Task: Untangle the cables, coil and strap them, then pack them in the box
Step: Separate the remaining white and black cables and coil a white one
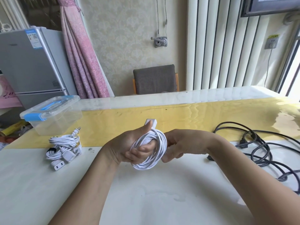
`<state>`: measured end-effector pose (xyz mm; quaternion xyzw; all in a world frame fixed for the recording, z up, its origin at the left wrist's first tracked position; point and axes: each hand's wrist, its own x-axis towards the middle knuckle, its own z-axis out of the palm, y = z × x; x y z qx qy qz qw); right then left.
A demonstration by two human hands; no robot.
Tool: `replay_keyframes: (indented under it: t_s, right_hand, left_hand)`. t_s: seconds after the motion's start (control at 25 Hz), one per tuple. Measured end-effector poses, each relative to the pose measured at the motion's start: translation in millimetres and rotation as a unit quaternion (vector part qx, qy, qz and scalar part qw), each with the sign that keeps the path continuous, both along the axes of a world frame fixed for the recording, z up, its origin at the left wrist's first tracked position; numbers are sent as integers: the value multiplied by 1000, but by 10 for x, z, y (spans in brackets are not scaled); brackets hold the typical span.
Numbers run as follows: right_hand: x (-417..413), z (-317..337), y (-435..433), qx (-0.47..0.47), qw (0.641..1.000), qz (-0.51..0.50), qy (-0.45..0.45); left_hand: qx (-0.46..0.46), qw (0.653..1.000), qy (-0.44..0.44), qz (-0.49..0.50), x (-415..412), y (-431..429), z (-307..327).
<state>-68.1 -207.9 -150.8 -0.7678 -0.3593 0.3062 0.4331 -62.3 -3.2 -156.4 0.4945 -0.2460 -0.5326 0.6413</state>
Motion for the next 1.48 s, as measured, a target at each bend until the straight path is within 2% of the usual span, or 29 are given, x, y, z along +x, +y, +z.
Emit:
replay_keyframes:
  t_s: [0.12, 0.32, 0.56, 0.68, 0.84, 1.04, 1.16, 1.2, 1.28, 1.36, 1.4, 1.48]
  right_hand:
    - [-20, -10, 11, 17, 999, 17, 34]
    - [-15, -56, 83, -30, 994, -68, -75]
    - [-61, -9, 48, 9, 998, -8, 66]
    - [-121, -25, 24, 48, 993, -92, 51]
    - [-271, -62, -82, 75, 983, -166, -37]
    - [-602, -58, -98, 147, 948, -282, 21]
    - [-682, -46, -114, 132, 947, -285, -68]
    - [-687, -46, -131, 113, 946, -284, -110]
    - [-686, -32, -205, 96, 932, -308, -167]
    - [-669, 12, -299, 147, 907, -363, -153]
    - [-658, 46, -338, 207, 889, -396, -104]
    - [-635, 134, -395, 346, 824, -447, 42]
  left_hand:
    - [76, 996, -29, 27, -34, -3, 28]
    - [133, 972, -95, 170, -120, -32, 105]
    - [187, 943, -166, 218, -165, -96, 93]
    - [186, 933, -179, 252, -224, -208, 131]
    - [244, 898, -276, 242, -274, -286, 265]
    - [279, 906, -291, 130, -332, -383, 431]
    - [306, 902, -287, 105, -361, -524, 575]
    - [324, 893, -298, 97, -395, -590, 631]
    - [358, 852, -363, 118, -445, -682, 717]
    - [321, 815, -439, 200, -430, -735, 720]
    - [257, 814, -450, 262, -414, -769, 682]
    - [87, 815, -405, 404, -429, -922, 533]
